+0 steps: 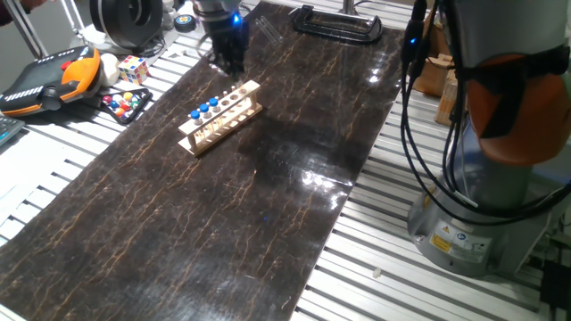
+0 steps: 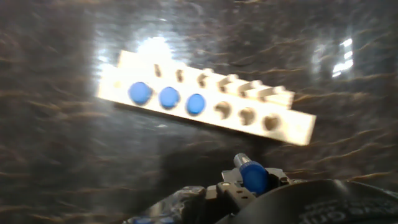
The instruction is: Shake the test tube
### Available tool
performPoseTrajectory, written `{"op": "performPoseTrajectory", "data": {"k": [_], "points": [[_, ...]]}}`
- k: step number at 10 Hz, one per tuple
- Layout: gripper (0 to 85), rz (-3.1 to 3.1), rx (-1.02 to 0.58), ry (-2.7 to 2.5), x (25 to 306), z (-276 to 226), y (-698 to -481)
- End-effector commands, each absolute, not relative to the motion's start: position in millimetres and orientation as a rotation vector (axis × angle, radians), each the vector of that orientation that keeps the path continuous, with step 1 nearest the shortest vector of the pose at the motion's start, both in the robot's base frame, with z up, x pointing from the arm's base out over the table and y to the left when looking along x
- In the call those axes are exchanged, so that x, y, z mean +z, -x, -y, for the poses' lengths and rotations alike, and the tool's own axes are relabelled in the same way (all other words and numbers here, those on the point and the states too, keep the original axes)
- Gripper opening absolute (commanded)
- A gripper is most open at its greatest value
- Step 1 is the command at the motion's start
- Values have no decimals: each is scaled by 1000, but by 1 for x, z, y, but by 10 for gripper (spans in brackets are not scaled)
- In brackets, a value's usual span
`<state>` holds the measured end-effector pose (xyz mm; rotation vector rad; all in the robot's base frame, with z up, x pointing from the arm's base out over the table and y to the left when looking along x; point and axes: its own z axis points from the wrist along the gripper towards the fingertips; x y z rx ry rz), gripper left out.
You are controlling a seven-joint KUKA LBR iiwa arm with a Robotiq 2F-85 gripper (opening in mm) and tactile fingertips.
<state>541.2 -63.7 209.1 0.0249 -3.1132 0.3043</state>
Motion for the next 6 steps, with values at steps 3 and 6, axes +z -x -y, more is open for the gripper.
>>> {"op": "performPoseTrajectory", "data": {"k": [3,6], "points": [[7,3072,577,-122,222,100,-543],[7,3128,318,-59,219,82,-544]]}}
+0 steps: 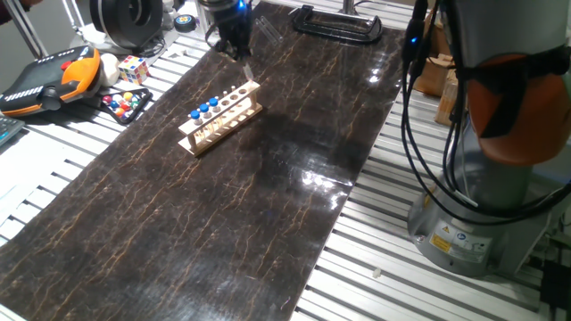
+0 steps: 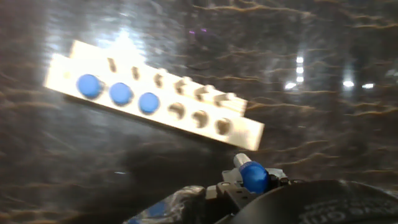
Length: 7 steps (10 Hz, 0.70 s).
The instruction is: Shake the test tube
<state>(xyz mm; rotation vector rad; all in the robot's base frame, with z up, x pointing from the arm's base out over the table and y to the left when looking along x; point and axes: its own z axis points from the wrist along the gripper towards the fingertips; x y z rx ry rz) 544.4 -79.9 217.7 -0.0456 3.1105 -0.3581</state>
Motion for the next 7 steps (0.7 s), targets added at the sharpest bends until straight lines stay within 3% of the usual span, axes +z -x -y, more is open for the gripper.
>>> {"op": "performPoseTrajectory", "data": {"k": [1,3,7], "points": [[7,-3119,-187,-12,217,72,-544],[7,-3103,75,-181,227,43,-545],[7,-3103,222,-331,238,16,-540]]}}
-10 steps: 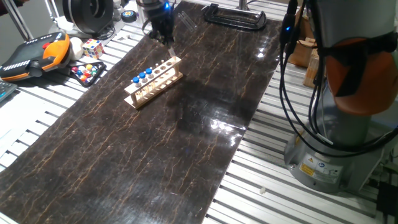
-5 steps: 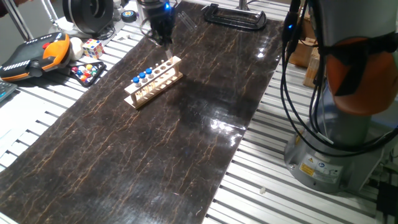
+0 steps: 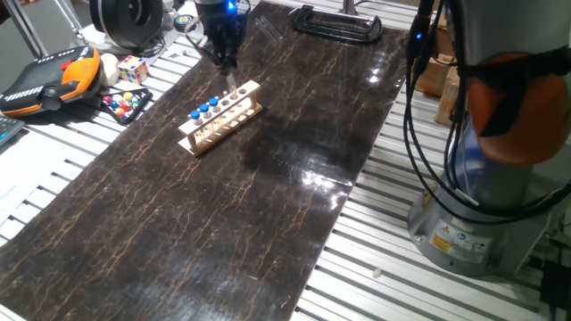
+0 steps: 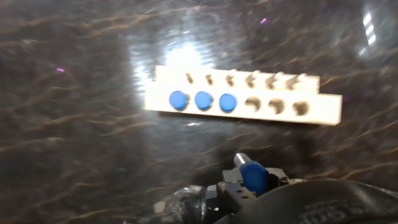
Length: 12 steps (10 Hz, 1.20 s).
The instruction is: Shake the test tube
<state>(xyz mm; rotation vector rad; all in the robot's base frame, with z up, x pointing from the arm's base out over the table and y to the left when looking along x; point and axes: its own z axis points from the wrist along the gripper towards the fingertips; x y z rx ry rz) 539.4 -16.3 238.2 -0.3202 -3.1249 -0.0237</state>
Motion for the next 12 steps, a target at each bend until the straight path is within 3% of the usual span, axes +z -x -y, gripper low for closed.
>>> {"op": "performPoseTrajectory", "data": {"k": [1,4,7,10,12], "points": [[7,3137,-133,295,238,19,-539],[7,3166,191,82,224,54,-540],[7,3117,532,-77,233,81,-540],[7,3096,586,-141,238,93,-540],[7,3147,444,-107,237,92,-541]]}}
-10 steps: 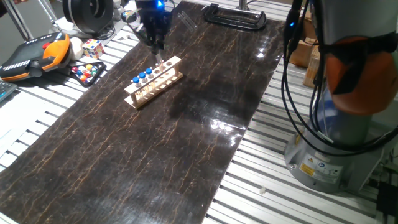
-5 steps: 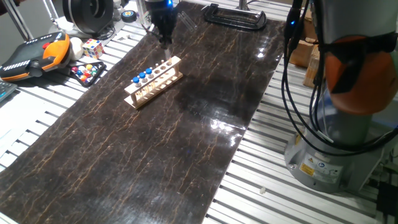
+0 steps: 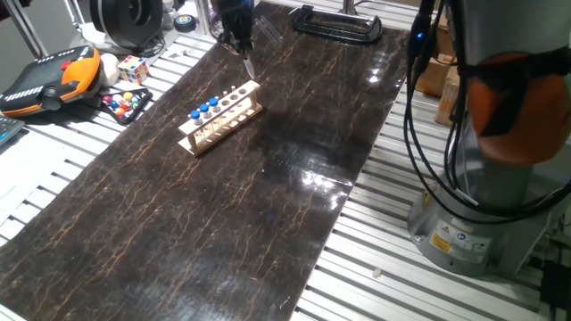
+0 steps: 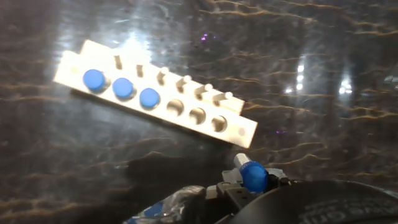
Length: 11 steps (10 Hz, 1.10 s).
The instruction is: Shake the test tube
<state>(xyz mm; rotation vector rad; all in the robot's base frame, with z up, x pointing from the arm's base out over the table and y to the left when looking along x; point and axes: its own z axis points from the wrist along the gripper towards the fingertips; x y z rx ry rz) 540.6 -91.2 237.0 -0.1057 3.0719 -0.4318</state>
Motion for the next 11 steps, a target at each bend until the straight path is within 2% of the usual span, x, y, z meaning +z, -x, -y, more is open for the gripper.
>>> {"op": "performPoseTrajectory", "data": {"k": [1,3,11], "points": [[7,-3057,-389,88,237,91,-542],[7,-3032,-260,39,234,90,-546],[7,-3032,-124,-55,224,70,-563]]}}
